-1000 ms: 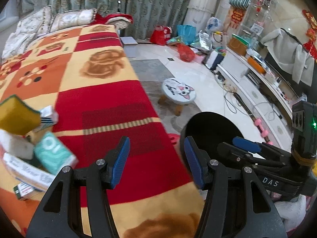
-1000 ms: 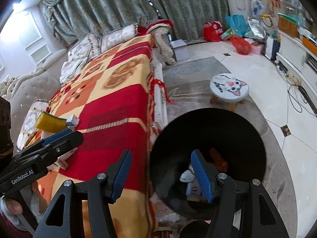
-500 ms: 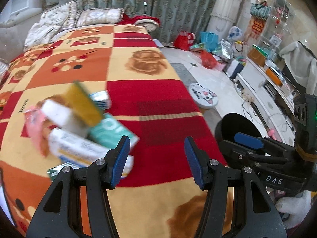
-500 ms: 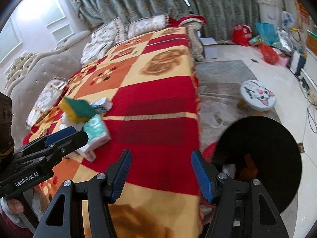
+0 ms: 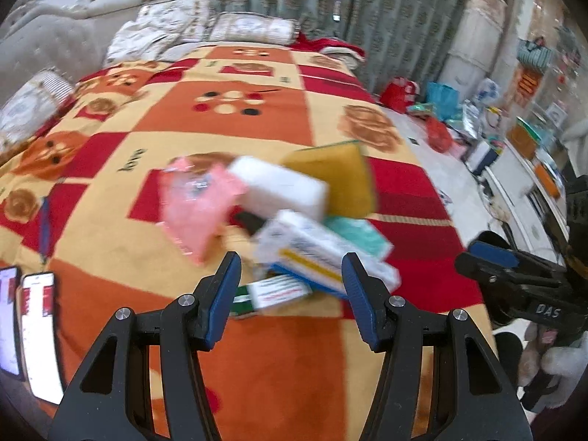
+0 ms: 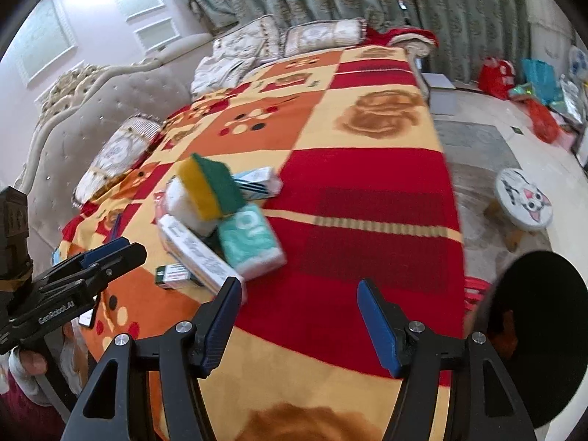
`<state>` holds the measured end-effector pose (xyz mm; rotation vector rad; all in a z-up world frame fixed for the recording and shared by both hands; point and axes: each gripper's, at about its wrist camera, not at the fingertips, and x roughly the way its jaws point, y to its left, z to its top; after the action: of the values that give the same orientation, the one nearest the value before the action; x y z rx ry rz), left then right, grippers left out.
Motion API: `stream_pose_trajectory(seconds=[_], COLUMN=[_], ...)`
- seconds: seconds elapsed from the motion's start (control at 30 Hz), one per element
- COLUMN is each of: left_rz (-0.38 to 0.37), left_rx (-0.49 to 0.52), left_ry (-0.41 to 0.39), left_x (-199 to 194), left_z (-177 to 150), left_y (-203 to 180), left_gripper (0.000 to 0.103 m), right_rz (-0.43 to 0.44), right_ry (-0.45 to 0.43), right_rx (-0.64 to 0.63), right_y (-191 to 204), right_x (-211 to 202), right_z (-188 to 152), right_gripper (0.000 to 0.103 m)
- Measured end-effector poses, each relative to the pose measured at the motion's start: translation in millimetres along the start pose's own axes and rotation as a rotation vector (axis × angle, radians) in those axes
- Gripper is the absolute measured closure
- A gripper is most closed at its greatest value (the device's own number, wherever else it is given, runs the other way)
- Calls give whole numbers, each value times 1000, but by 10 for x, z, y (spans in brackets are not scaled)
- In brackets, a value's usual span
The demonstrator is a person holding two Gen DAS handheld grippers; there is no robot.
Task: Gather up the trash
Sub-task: 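Move both grippers back over the remaining trash on the blanket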
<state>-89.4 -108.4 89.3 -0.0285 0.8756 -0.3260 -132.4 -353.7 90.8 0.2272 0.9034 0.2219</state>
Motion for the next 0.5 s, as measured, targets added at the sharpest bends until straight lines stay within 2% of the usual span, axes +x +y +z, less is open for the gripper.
stream_pose_trajectory(seconds=[0.17, 0.5], left_rz=[42, 61], left_rx=[-57, -147], left_ry=[14, 27], left_x=[49, 183], left_z=[-33, 13], left_y=[354, 797], left_gripper=[47, 47], right_rz=[31, 58], right_ry=[-4, -8], right_rx=[-65, -135], right_y=[288, 701], right_x=[163, 622], right_z=[180, 706], right_gripper=[40, 40])
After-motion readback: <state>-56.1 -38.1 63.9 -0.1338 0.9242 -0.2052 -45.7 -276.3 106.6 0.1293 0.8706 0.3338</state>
